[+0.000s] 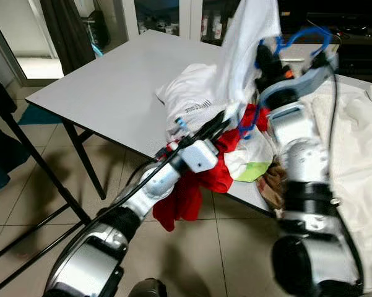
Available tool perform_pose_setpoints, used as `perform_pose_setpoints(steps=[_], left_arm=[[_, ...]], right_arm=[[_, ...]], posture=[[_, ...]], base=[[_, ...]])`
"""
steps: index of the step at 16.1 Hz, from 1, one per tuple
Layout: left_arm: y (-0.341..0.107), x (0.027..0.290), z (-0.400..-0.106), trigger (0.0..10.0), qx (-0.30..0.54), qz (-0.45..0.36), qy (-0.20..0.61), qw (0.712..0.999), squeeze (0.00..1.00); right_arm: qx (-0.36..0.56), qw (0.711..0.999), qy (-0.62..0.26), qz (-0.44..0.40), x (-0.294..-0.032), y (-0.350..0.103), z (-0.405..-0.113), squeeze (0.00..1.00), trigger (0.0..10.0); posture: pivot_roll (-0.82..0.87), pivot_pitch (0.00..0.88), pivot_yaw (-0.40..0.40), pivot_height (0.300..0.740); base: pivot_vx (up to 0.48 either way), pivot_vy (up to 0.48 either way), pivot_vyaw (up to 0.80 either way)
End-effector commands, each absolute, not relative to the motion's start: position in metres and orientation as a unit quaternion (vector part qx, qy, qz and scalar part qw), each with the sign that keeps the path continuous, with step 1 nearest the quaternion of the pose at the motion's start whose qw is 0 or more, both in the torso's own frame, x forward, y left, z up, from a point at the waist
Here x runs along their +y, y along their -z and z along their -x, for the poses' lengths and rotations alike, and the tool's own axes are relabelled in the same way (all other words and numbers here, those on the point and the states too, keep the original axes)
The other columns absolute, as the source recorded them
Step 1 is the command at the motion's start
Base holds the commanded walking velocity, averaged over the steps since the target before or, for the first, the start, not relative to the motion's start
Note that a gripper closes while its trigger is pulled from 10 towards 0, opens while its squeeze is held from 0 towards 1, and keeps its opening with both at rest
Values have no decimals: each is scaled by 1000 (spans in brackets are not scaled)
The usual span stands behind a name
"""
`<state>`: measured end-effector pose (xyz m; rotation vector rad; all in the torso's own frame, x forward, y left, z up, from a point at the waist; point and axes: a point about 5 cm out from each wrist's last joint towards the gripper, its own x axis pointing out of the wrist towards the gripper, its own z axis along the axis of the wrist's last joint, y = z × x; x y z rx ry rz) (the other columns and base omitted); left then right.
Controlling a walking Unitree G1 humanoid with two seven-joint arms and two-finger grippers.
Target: Hang hanger
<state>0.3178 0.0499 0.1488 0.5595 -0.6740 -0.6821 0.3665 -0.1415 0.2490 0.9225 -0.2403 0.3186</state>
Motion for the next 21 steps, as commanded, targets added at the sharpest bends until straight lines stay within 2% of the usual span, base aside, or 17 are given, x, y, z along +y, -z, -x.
perform_pose_setpoints(steps=[1, 7, 15, 18, 21], left_arm=[[-150, 51, -316, 0, -326, -272, 329, 843, 0], [-140, 74, -318, 0, -300, -294, 313, 852, 0], [-120, 84, -316, 0, -262, -325, 315, 853, 0], [-113, 85, -314, 0, -252, -347, 321, 844, 0], [-111, 86, -316, 0, -249, -352, 311, 847, 0]], right_arm=[[-110, 879, -181, -428, -138, -255, -368, 0, 10000], [-112, 889, -217, -389, -152, -271, -373, 0, 10000], [-94, 863, -192, -457, -163, -280, -380, 0, 10000], [-93, 855, -182, -476, -163, -285, -383, 0, 10000], [-69, 866, -172, -465, -158, -287, -385, 0, 10000]], posture=[[110, 0, -7, 740], [111, 0, -7, 740], [114, 0, -5, 740], [112, 0, -2, 740], [111, 0, -4, 740]], base=[[0, 0, 0], [0, 0, 0], [0, 0, 0], [0, 0, 0], [0, 0, 0]])
